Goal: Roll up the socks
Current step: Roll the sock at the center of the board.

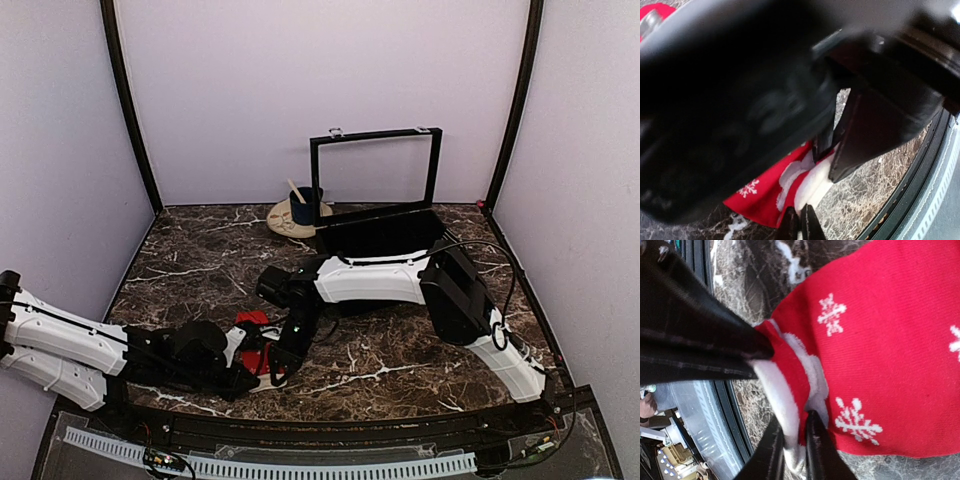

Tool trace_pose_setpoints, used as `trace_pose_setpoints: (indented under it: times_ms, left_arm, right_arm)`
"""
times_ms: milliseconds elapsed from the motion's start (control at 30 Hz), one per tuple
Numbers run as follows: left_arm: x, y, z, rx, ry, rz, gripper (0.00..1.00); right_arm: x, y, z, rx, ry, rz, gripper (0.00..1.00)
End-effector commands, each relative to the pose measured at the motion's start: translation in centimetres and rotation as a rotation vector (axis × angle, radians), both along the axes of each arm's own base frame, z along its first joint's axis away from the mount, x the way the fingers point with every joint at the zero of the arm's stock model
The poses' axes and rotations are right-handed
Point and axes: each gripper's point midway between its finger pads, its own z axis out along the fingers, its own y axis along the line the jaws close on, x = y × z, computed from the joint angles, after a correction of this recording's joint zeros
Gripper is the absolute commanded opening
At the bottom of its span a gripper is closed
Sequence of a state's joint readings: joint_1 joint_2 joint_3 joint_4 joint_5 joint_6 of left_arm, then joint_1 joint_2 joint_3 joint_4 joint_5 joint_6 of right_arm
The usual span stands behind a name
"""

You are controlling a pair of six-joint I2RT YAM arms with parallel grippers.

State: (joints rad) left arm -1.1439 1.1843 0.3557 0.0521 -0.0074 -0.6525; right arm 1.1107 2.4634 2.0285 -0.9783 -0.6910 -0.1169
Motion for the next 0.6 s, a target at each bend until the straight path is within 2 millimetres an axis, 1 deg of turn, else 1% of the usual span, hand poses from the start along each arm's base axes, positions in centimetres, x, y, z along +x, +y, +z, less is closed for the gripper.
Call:
trace_pose_setpoints:
  times_ms: [0, 167, 367, 567]
  left_arm:
    - [-1.1, 1.5, -1.3, 0.028, 0.049, 0.013, 0.00]
    - [-1.2, 2.4, -1.8, 0.032, 0.067, 0.061, 0.00]
    - [-1.1, 2.4, -1.8, 0.039, 0.076, 0.078, 0.00]
    - [-0.7, 1.7, -1.8, 0.053, 0.079, 0.078, 0.00]
  right_arm:
    - [0.9, 0.2, 1.0, 0.033, 0.014, -0.026, 0.19]
    - [1.8, 0.1, 1.6, 0.069, 0.037, -0.063, 0.28]
    - [3.1, 0.0, 2.8, 0.123, 0.040, -0.116, 0.29]
    - [4.2, -0.5, 3.7, 0.153, 0.006, -0.167, 0.29]
